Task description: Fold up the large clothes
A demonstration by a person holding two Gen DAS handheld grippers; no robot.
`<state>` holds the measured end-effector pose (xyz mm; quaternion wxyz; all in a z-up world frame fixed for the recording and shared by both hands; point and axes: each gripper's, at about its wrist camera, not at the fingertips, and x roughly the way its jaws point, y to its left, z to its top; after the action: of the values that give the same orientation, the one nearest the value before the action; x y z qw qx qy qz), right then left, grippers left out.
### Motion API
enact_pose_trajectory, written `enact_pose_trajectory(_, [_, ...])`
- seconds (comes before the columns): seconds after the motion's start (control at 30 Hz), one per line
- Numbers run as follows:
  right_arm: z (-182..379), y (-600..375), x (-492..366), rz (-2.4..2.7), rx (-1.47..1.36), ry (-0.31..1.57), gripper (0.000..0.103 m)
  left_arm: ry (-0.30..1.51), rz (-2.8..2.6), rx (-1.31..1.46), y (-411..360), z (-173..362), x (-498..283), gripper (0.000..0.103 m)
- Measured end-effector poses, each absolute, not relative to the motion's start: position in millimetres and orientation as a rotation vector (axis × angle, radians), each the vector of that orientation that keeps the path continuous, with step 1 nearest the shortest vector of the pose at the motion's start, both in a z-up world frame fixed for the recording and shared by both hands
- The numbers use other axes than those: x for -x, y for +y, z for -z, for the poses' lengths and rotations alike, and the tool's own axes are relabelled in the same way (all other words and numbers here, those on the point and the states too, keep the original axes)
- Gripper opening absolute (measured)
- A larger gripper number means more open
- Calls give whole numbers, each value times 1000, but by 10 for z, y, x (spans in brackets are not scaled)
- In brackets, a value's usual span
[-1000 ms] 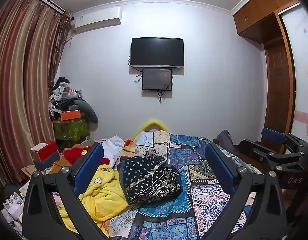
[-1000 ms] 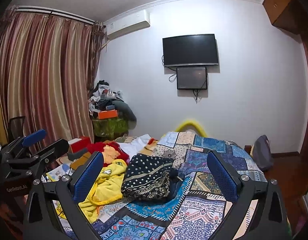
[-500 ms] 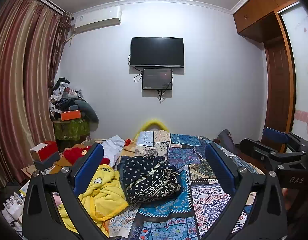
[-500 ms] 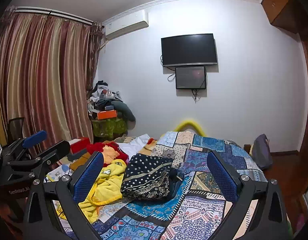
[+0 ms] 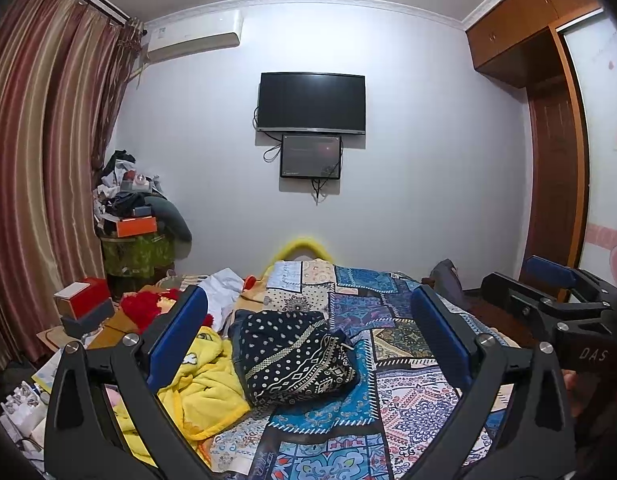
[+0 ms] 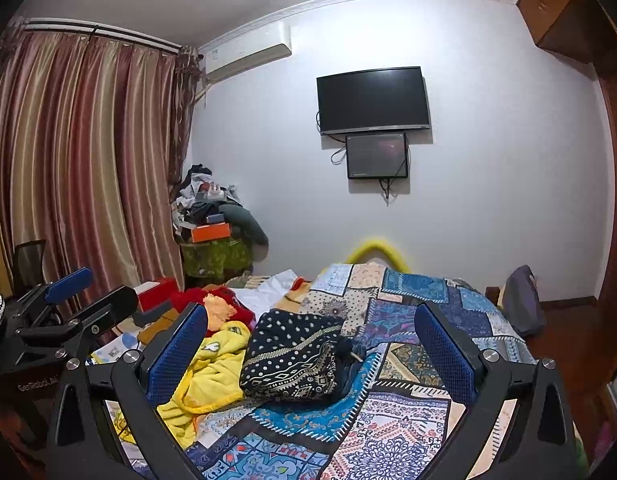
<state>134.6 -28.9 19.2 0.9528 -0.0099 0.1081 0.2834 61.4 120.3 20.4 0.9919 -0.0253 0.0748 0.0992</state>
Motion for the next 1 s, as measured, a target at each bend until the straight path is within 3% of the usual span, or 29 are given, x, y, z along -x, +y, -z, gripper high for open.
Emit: enact_pose_trajectory(1.0, [-164, -184, -1393, -528, -29, 244, 103, 176, -142, 76, 1219, -181, -678, 102])
